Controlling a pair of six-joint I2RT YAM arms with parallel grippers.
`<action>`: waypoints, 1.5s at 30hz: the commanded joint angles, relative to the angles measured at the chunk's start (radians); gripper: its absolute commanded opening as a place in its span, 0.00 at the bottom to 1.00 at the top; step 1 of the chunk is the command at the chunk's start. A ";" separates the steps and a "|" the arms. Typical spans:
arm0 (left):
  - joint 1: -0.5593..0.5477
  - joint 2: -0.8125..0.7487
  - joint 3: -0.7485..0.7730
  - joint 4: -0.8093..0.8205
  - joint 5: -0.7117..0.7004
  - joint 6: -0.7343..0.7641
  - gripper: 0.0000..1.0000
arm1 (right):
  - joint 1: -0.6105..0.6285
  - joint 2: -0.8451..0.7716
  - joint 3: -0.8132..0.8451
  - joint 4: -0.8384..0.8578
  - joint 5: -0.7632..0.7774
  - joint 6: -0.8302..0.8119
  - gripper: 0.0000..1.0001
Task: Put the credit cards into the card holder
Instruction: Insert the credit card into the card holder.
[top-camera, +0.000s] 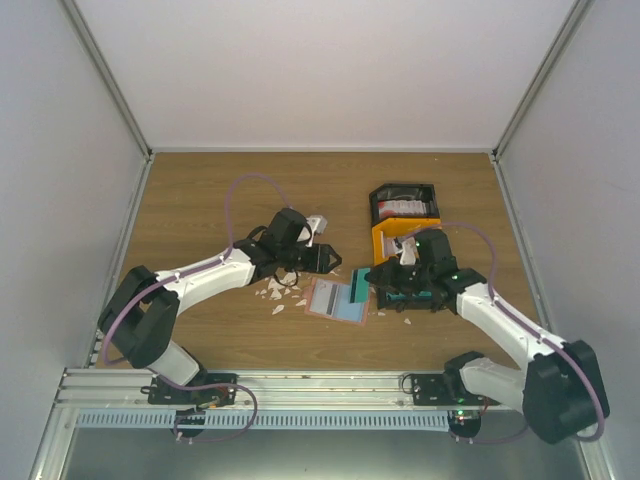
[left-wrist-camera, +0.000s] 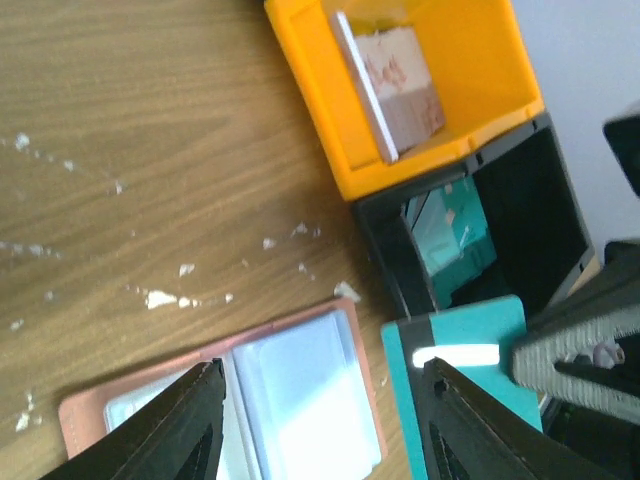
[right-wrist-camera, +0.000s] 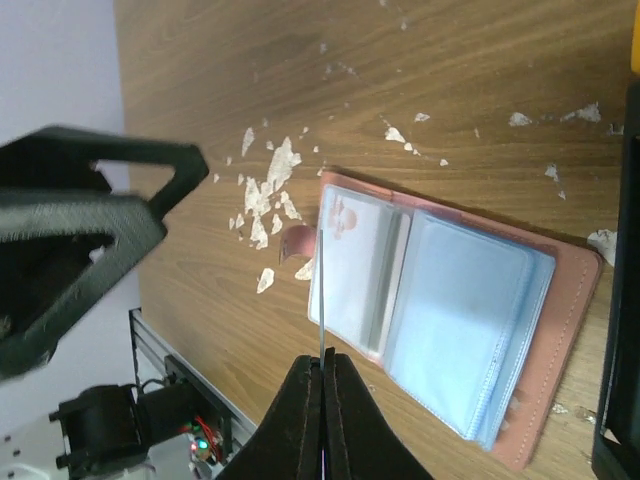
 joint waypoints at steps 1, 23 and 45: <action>0.000 -0.039 -0.002 -0.089 0.065 0.023 0.56 | 0.047 0.058 0.077 0.000 0.088 0.107 0.01; -0.001 -0.097 -0.286 0.040 -0.104 -0.061 0.48 | 0.272 0.262 -0.041 0.312 0.352 0.259 0.00; -0.018 -0.056 -0.335 0.075 -0.062 -0.061 0.39 | 0.298 0.320 -0.065 0.272 0.328 0.244 0.01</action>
